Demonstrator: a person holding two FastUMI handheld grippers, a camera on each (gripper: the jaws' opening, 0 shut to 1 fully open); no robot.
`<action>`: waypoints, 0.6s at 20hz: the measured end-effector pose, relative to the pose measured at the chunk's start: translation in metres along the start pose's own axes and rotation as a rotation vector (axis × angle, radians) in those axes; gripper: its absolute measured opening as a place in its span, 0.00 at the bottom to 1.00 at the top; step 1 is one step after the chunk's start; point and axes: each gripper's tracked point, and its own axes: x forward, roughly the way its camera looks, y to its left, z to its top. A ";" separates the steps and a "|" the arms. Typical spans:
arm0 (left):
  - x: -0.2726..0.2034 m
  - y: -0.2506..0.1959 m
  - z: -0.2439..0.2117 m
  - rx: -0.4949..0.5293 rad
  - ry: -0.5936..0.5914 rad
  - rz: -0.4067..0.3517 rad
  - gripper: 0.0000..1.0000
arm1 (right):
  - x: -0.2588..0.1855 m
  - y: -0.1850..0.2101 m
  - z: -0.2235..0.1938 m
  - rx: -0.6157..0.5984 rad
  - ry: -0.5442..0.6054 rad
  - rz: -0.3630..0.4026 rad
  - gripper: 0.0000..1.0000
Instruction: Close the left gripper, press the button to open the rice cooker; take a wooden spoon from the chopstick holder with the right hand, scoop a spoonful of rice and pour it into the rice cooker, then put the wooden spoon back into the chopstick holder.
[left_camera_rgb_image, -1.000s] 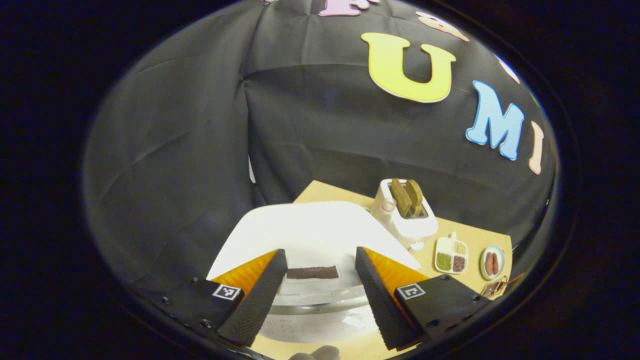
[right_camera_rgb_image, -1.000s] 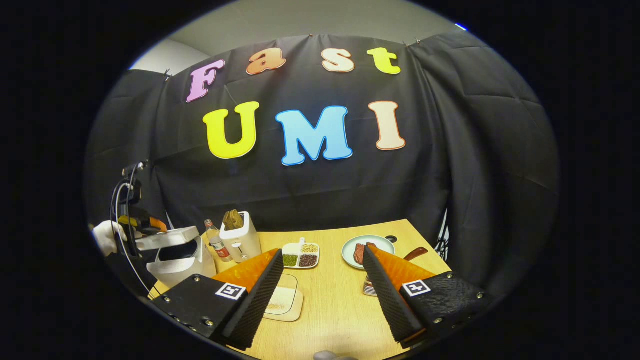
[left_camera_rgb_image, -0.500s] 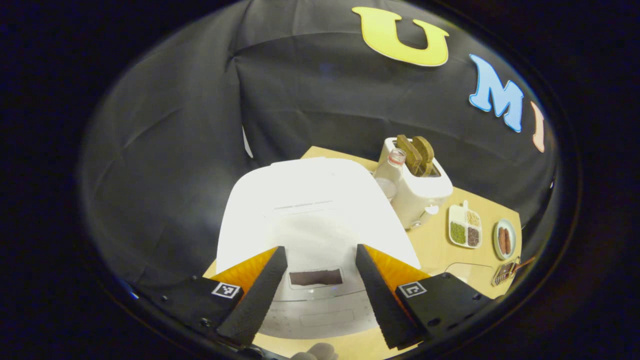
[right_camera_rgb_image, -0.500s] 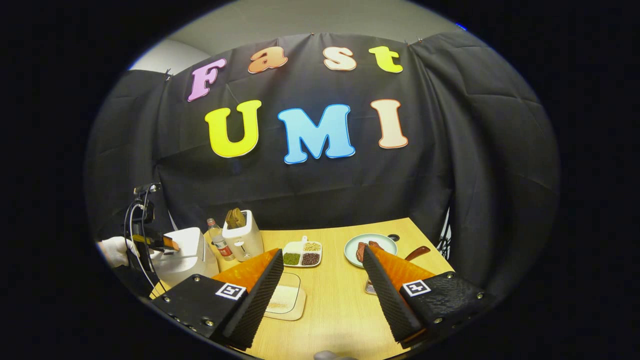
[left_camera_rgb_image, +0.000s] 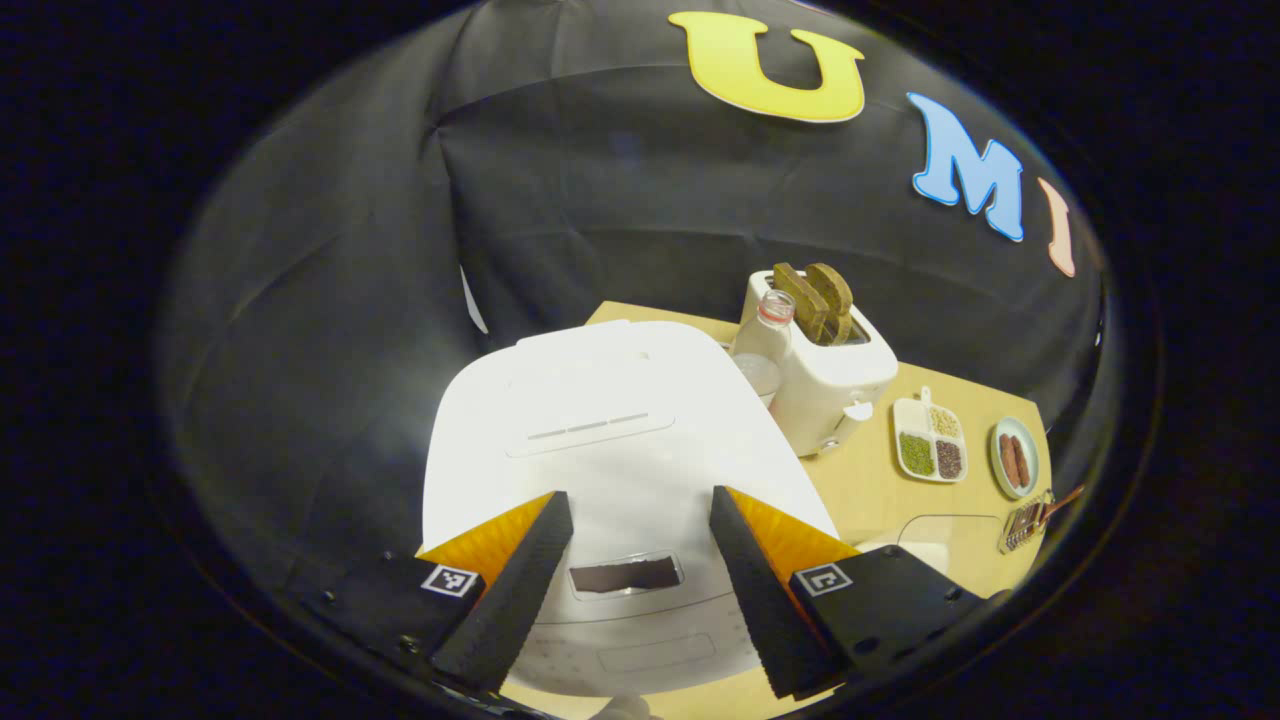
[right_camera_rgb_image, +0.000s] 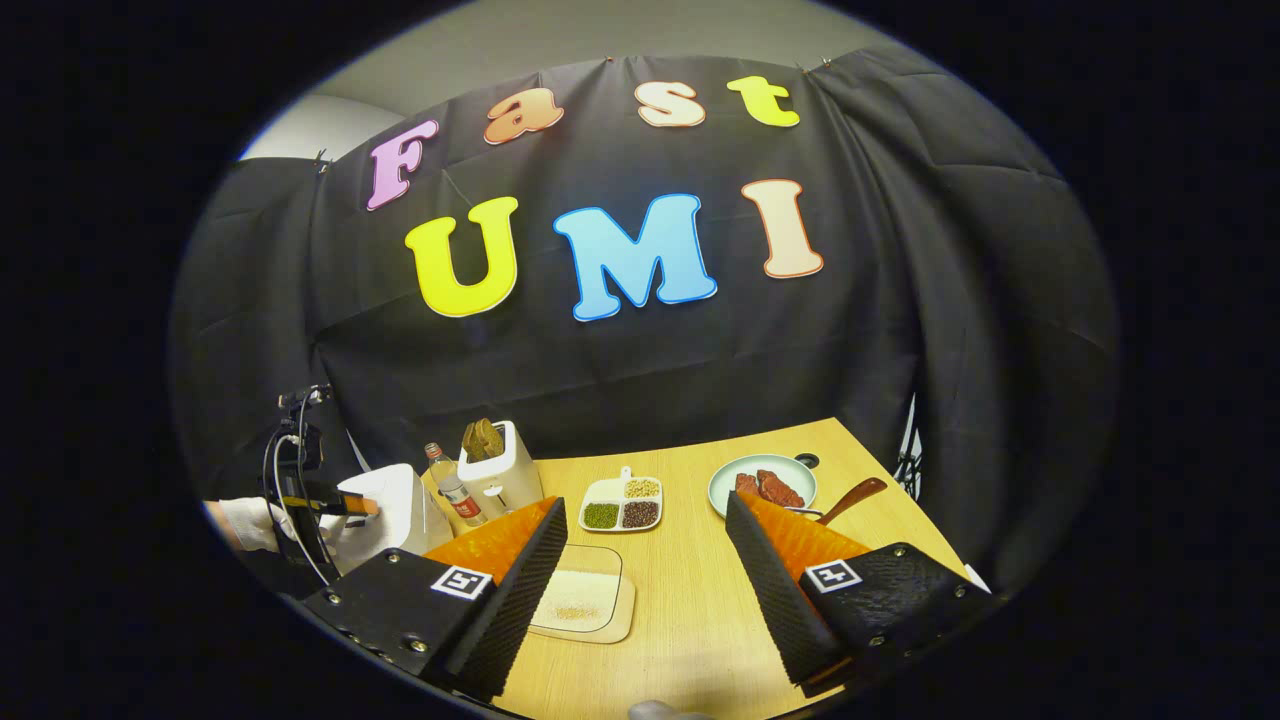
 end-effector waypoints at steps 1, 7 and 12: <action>0.001 -0.003 0.003 0.010 0.000 -0.006 0.99 | 0.001 0.001 0.000 0.008 0.002 0.006 0.98; 0.001 -0.002 0.004 0.040 -0.006 -0.011 1.00 | 0.002 0.006 0.007 0.029 -0.008 0.027 0.98; -0.019 -0.015 0.009 0.044 -0.052 -0.056 0.97 | -0.002 -0.001 0.018 -0.009 -0.033 -0.002 0.98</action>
